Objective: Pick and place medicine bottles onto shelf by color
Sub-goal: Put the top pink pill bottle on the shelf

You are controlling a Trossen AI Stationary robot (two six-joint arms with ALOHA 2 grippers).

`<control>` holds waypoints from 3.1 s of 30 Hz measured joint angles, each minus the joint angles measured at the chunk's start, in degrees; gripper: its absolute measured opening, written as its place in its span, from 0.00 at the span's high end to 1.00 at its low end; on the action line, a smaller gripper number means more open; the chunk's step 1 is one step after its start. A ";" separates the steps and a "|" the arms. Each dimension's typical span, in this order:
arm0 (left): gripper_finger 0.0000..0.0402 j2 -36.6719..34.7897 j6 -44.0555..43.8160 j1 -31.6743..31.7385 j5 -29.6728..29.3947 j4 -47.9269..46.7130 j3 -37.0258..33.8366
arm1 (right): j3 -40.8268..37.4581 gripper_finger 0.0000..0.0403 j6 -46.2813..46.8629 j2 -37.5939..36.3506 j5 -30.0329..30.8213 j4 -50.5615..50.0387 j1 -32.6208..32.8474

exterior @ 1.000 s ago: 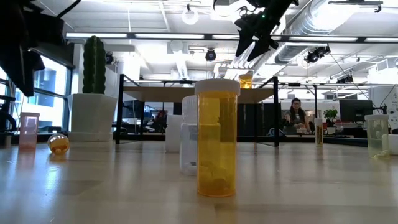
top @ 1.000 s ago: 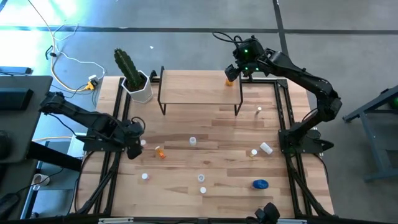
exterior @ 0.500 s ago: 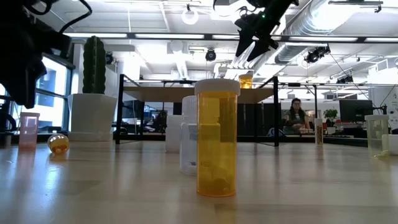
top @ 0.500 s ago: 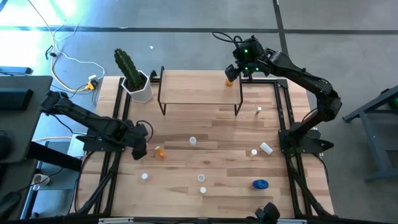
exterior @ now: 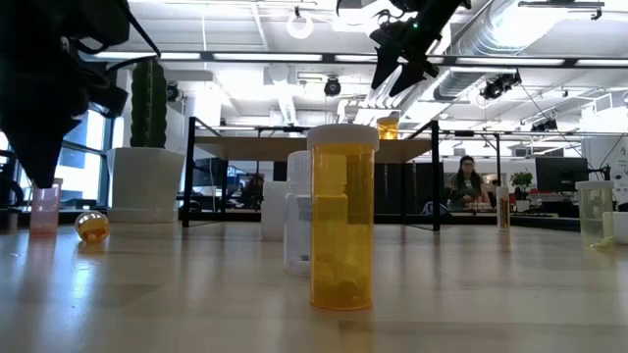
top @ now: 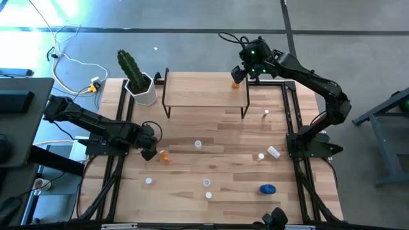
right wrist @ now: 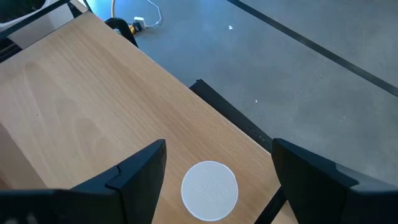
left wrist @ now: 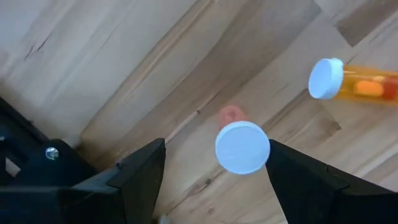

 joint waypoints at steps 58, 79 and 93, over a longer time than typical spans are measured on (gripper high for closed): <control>0.73 1.71 6.06 1.75 4.11 0.88 5.57 | -0.02 0.30 1.54 0.02 0.00 0.00 0.00; 0.73 1.71 29.40 12.48 4.14 0.51 25.64 | -0.01 0.30 3.04 0.02 0.02 0.00 0.00; 0.72 2.40 50.45 29.33 2.08 0.52 39.55 | 0.00 0.30 5.62 0.02 0.04 -0.04 0.00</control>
